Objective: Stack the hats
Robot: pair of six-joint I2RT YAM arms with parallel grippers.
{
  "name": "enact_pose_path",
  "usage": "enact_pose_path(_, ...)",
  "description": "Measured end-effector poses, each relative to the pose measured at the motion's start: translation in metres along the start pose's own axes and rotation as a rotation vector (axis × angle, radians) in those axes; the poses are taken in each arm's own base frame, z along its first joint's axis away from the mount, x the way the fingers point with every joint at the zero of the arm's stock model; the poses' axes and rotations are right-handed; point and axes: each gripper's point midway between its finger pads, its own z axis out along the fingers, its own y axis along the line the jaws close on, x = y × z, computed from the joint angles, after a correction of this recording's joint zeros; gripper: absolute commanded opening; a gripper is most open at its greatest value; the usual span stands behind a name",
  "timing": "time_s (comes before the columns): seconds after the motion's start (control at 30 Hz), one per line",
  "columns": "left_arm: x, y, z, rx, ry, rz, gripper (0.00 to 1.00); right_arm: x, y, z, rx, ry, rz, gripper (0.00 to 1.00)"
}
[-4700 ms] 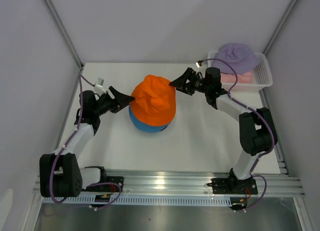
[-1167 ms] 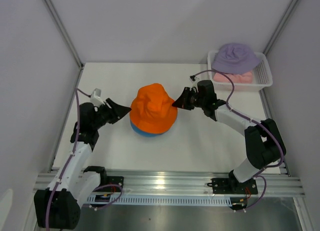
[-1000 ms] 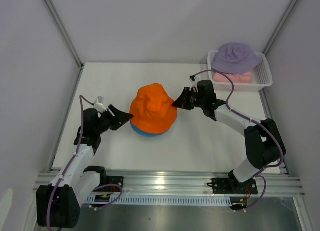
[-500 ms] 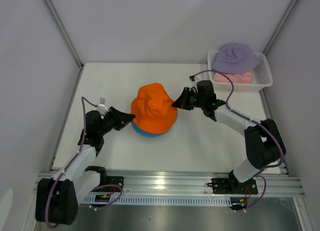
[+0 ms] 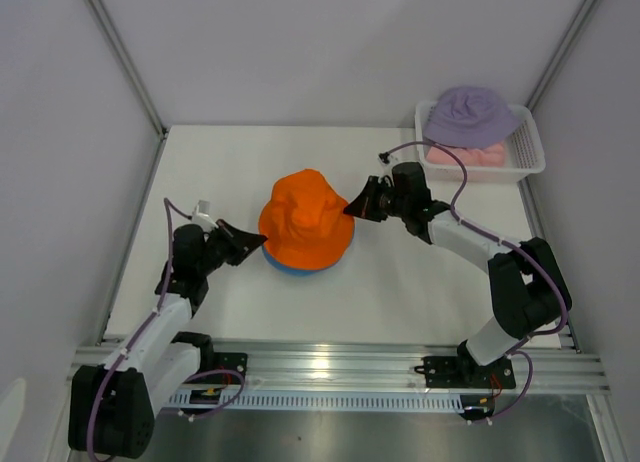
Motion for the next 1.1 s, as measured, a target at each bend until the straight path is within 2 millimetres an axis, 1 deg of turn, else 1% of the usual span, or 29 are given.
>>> enact_pose_path(0.13, 0.004, 0.018, 0.005, -0.065, 0.014, 0.015, 0.01, 0.004, 0.000, 0.001, 0.006, 0.006, 0.000, 0.00)
enact_pose_path(0.23, 0.012, 0.031, 0.011, -0.108, 0.046, 0.009, 0.01, 0.007, 0.000, 0.003, 0.006, 0.012, -0.001, 0.01)
enact_pose_path(0.33, 0.018, 0.032, 0.015, -0.111, 0.064, 0.015, 0.01, 0.007, 0.000, 0.003, 0.011, 0.011, -0.002, 0.04)
enact_pose_path(0.4, 0.018, 0.031, 0.015, -0.105, 0.059, 0.028, 0.01, 0.007, -0.001, 0.003, 0.014, 0.008, -0.002, 0.07)
enact_pose_path(0.47, 0.016, 0.029, 0.011, -0.102, 0.042, 0.049, 0.01, 0.007, -0.001, 0.003, 0.014, 0.009, -0.003, 0.16)
enact_pose_path(0.5, 0.015, 0.027, 0.008, -0.100, 0.033, 0.062, 0.10, 0.007, -0.001, 0.003, 0.015, 0.011, -0.001, 0.20)
enact_pose_path(0.53, 0.014, 0.026, 0.005, -0.098, 0.023, 0.081, 0.16, 0.009, -0.002, 0.003, 0.018, 0.015, 0.000, 0.30)
enact_pose_path(0.57, 0.013, 0.024, 0.001, -0.098, 0.015, 0.097, 0.34, 0.010, -0.003, 0.004, 0.022, 0.019, 0.001, 0.39)
enact_pose_path(0.6, 0.012, 0.023, -0.002, -0.100, 0.013, 0.115, 0.50, 0.012, -0.006, 0.003, 0.034, 0.027, 0.001, 0.49)
enact_pose_path(0.63, 0.011, 0.021, -0.006, -0.103, 0.015, 0.135, 0.63, 0.014, -0.009, 0.002, 0.051, 0.039, 0.002, 0.70)
enact_pose_path(0.7, 0.007, 0.012, -0.013, -0.115, 0.021, 0.170, 0.76, 0.016, -0.015, 0.000, 0.088, 0.056, -0.007, 0.89)
enact_pose_path(0.73, 0.004, 0.006, -0.016, -0.117, 0.021, 0.189, 0.83, 0.013, -0.017, -0.003, 0.110, 0.061, -0.022, 0.99)
enact_pose_path(0.77, -0.003, -0.004, -0.019, -0.112, 0.012, 0.211, 0.89, 0.010, -0.018, -0.005, 0.118, 0.057, -0.019, 0.99)
enact_pose_path(0.83, -0.020, -0.028, -0.027, -0.105, -0.019, 0.265, 0.97, -0.004, -0.017, -0.015, 0.142, 0.044, -0.036, 1.00)
enact_pose_path(0.87, -0.027, -0.039, -0.030, -0.094, -0.034, 0.287, 0.99, -0.016, -0.014, -0.024, 0.151, 0.025, -0.041, 1.00)
enact_pose_path(0.9, -0.035, -0.051, -0.035, -0.085, -0.056, 0.313, 0.99, -0.032, -0.013, -0.034, 0.160, -0.001, -0.047, 1.00)
enact_pose_path(0.93, -0.044, -0.063, -0.041, -0.082, -0.074, 0.333, 0.99, -0.050, -0.010, -0.046, 0.164, -0.040, -0.053, 0.99)
enact_pose_path(0.97, -0.050, -0.072, -0.045, -0.081, -0.088, 0.348, 0.99, -0.066, -0.009, -0.058, 0.171, -0.074, -0.057, 0.99)
enact_pose_path(1.03, -0.064, -0.087, -0.055, -0.090, -0.119, 0.380, 0.99, -0.110, -0.007, -0.091, 0.193, -0.184, -0.072, 1.00)
enact_pose_path(1.07, -0.070, -0.092, -0.061, -0.101, -0.130, 0.390, 0.99, -0.133, -0.009, -0.113, 0.213, -0.249, -0.077, 1.00)
enact_pose_path(1.1, -0.076, -0.095, -0.066, -0.118, -0.144, 0.400, 1.00, -0.147, -0.010, -0.128, 0.228, -0.294, -0.084, 0.99)
